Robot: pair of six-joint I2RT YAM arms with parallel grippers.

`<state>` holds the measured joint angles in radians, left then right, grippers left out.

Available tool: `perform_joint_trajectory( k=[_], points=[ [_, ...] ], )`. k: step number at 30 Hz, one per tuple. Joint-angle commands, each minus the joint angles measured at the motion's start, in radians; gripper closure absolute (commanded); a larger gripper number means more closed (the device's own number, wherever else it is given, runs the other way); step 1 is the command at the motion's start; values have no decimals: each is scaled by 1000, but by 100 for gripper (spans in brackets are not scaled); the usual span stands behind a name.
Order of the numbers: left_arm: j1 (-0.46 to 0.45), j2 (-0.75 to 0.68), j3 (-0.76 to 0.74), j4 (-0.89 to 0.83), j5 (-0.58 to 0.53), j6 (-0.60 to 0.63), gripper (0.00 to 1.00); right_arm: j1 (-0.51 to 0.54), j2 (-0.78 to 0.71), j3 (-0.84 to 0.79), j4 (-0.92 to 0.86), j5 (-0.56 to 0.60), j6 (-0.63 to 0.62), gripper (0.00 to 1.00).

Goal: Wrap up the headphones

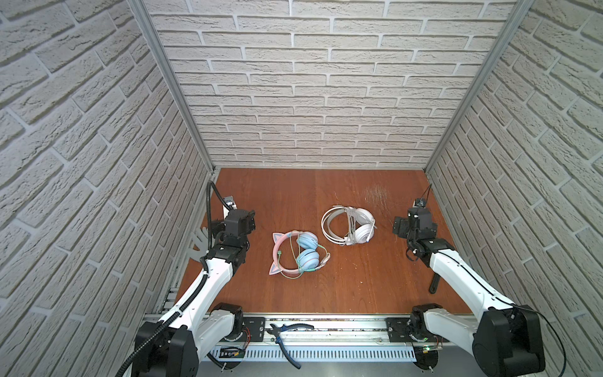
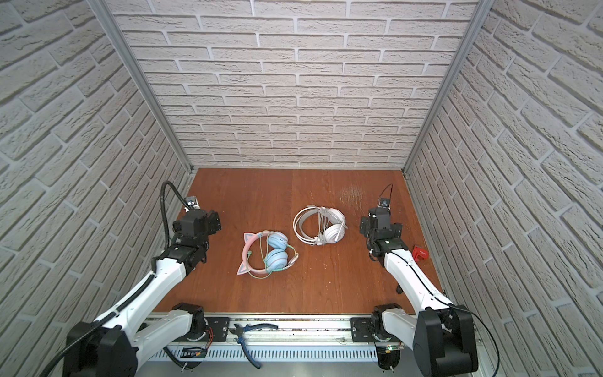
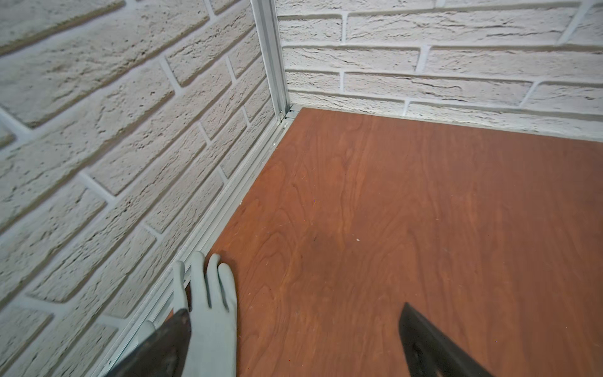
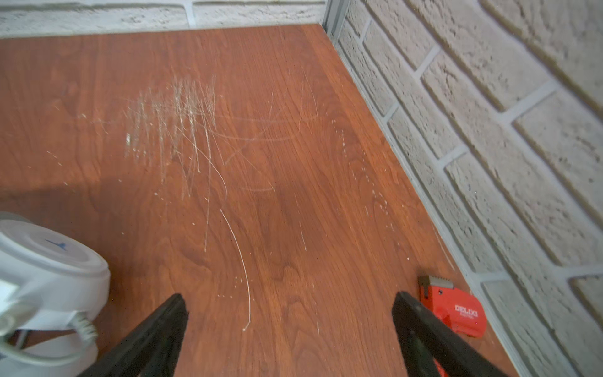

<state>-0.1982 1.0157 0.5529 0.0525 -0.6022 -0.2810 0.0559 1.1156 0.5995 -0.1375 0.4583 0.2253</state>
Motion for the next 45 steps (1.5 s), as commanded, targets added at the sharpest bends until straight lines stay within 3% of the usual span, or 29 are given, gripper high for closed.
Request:
perform_joint_trajectory(
  k=[1,8,14,20,24,30,45],
  points=[
    [10,41,-67,273,-66,85,2,-7,-31,-90,249,32,16,0],
    [35,168,-108,406,-62,112,2,-13,26,-213,492,92,16,0],
    [80,234,-153,537,-19,119,2,-13,93,-244,651,52,-39,0],
    [104,314,-223,742,30,141,2,-13,183,-186,674,-38,-72,0],
    [120,366,-233,827,40,167,2,-9,257,-206,805,-56,-76,0],
    [178,478,-243,968,121,152,2,-5,245,-207,785,-113,-93,0],
    [213,478,-210,883,252,139,2,-6,257,-194,774,-124,-99,0]
  ],
)
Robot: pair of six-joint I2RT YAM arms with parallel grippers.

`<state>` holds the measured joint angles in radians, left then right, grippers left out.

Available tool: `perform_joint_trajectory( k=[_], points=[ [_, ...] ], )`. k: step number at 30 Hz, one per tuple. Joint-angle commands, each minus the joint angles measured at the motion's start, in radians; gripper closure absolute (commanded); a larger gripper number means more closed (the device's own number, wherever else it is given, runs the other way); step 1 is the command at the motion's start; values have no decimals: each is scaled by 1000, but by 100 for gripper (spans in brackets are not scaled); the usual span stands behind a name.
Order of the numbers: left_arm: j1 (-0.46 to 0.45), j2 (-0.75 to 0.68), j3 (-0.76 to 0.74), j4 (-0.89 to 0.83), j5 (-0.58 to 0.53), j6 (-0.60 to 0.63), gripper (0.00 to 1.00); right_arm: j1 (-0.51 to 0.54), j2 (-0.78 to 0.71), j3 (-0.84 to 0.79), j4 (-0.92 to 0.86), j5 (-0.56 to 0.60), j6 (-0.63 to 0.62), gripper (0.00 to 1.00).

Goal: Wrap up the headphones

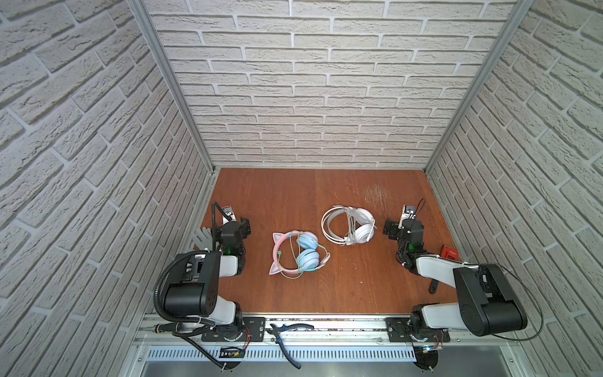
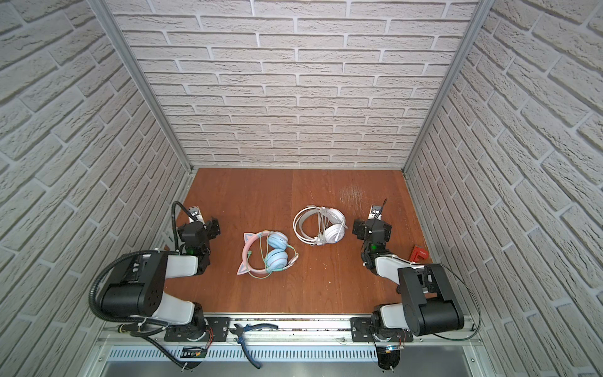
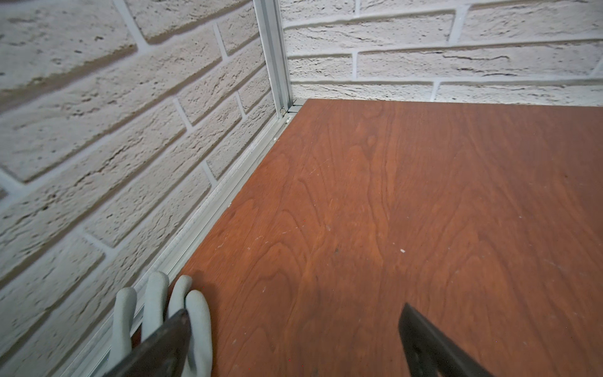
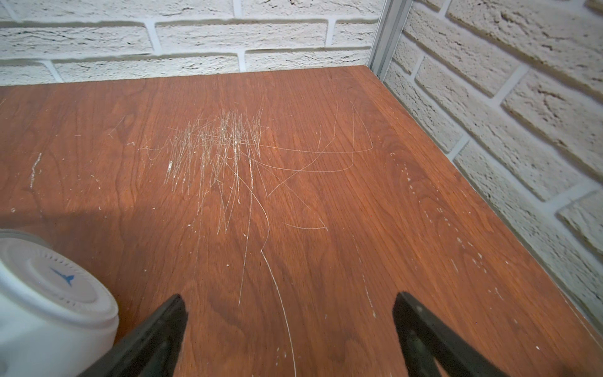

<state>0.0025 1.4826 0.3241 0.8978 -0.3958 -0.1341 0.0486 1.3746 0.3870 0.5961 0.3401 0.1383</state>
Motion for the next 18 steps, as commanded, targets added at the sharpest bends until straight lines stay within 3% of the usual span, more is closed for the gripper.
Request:
perform_joint_trajectory(
  k=[1,6,8,10,18],
  points=[
    [14,13,20,39,55,-7,2,2,-2,19,40,-7,-13,0],
    [22,30,-1,91,117,5,2,1,-1,13,54,-34,-23,0],
    [23,104,-12,199,101,8,2,1,6,15,61,-60,-35,0],
    [29,67,6,92,111,-12,2,2,9,18,59,-65,-39,0],
    [49,91,26,95,144,-18,2,1,11,19,58,-69,-39,0]
  ],
)
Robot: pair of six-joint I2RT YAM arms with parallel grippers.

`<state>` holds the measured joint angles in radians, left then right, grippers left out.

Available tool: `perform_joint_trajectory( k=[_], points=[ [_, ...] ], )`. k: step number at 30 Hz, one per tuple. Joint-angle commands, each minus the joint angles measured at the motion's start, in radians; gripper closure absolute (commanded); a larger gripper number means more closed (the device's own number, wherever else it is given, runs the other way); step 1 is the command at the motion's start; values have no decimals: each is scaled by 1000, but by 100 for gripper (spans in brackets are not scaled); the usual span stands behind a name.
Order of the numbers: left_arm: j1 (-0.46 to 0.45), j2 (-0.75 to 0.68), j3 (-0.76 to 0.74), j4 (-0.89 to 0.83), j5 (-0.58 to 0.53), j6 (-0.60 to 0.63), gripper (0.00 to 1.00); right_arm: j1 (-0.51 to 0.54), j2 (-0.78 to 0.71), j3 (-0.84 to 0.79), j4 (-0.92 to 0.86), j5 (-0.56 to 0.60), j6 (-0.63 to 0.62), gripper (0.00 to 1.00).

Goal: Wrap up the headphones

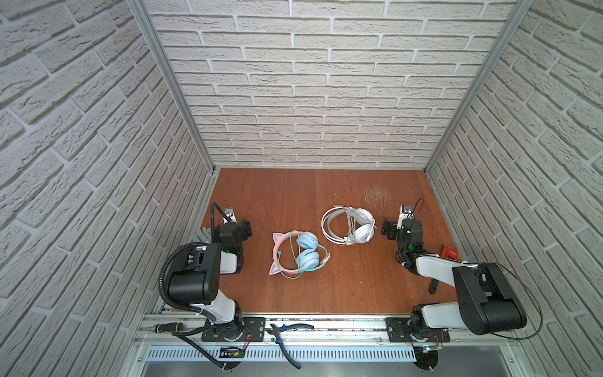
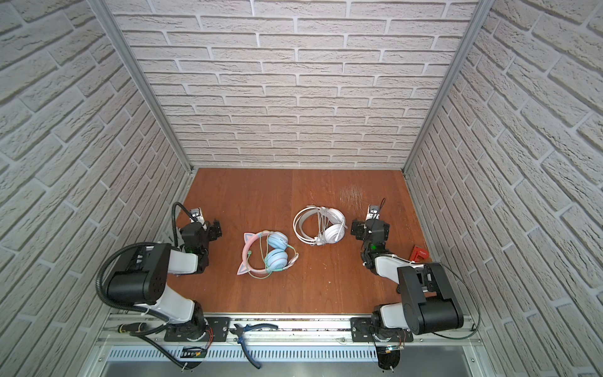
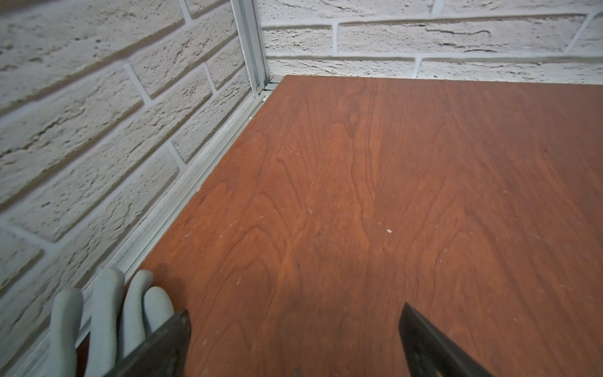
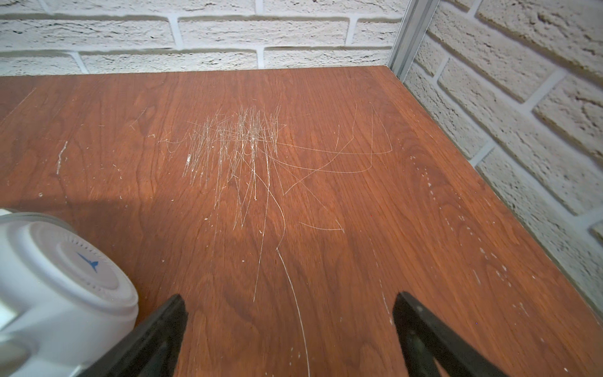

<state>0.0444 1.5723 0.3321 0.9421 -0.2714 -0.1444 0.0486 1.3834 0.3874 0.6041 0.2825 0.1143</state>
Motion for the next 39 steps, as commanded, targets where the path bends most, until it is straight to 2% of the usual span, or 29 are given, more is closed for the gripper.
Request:
perform_joint_trajectory(
  k=[1,17,27,30,31,32,35,39],
  points=[
    [7,-1,19,41,20,-10,2,2,0,15,55,-18,-18,0],
    [8,-1,19,44,20,-9,2,2,2,7,75,-31,-22,0],
    [7,-1,20,44,19,-8,2,1,-17,-43,148,-51,-31,0],
    [5,-1,19,43,19,-8,2,2,15,-90,244,-95,-53,0],
    [6,-1,20,43,20,-9,2,1,91,-124,439,-87,-57,0],
    [8,-1,19,44,21,-8,2,0,141,-147,539,-92,-61,0],
    [7,0,22,42,22,-6,2,-1,41,-108,306,-96,-48,0],
    [7,0,21,38,21,-7,2,0,112,-96,394,-103,-64,0]
  ],
)
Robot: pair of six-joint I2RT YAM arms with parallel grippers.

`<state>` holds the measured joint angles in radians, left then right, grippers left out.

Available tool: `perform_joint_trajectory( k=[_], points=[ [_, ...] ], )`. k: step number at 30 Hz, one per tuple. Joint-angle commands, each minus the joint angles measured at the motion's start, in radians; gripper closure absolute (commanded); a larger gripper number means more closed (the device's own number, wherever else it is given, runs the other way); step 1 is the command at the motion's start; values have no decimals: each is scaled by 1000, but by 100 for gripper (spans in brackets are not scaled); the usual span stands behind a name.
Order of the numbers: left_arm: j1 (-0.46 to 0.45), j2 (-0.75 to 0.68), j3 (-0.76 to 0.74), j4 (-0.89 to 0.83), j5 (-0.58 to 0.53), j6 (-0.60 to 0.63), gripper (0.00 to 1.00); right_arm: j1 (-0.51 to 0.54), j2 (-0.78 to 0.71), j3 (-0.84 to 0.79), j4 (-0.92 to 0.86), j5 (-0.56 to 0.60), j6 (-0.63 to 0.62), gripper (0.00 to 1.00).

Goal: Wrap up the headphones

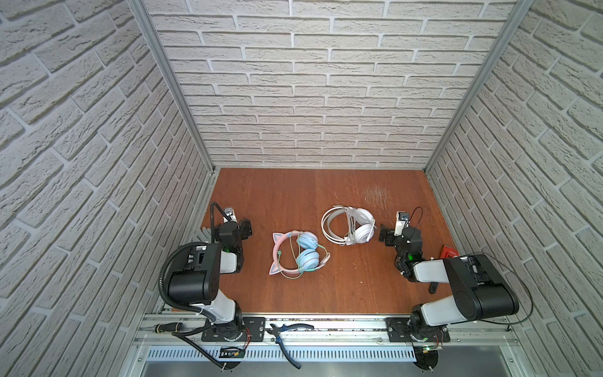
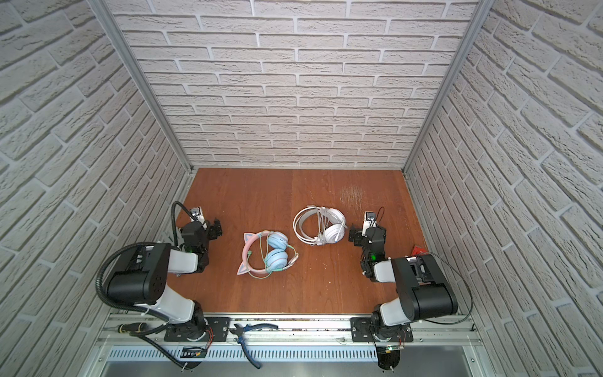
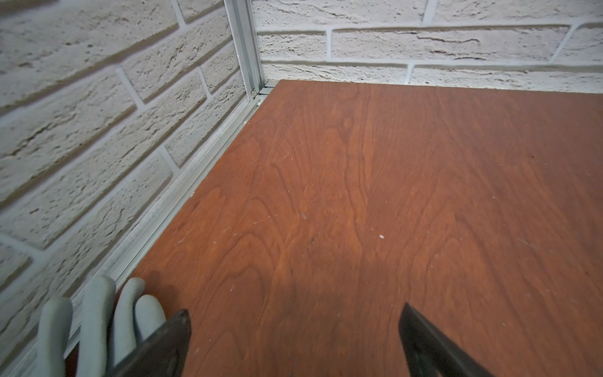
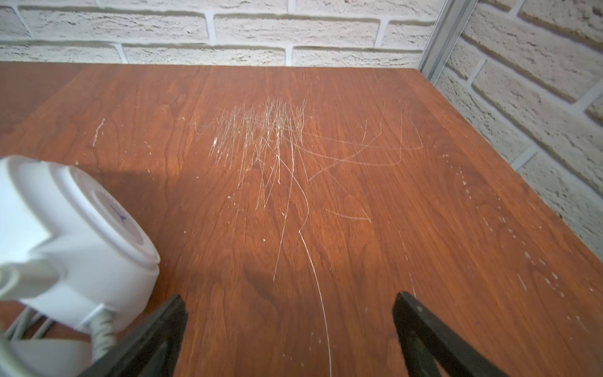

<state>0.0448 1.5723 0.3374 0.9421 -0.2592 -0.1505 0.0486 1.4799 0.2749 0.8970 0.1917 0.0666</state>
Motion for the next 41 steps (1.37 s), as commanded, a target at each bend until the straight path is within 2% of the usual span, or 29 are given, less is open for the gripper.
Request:
perform_joint_trajectory(
  k=[1,8,41],
  points=[
    [5,0,16,39,9,0,2,0,11,18,88,-12,-15,0],
    [4,0,17,39,9,0,2,0,-13,60,-26,-29,-17,0],
    [-6,2,25,25,-1,12,2,0,-15,60,-26,-31,-17,0]
  ],
)
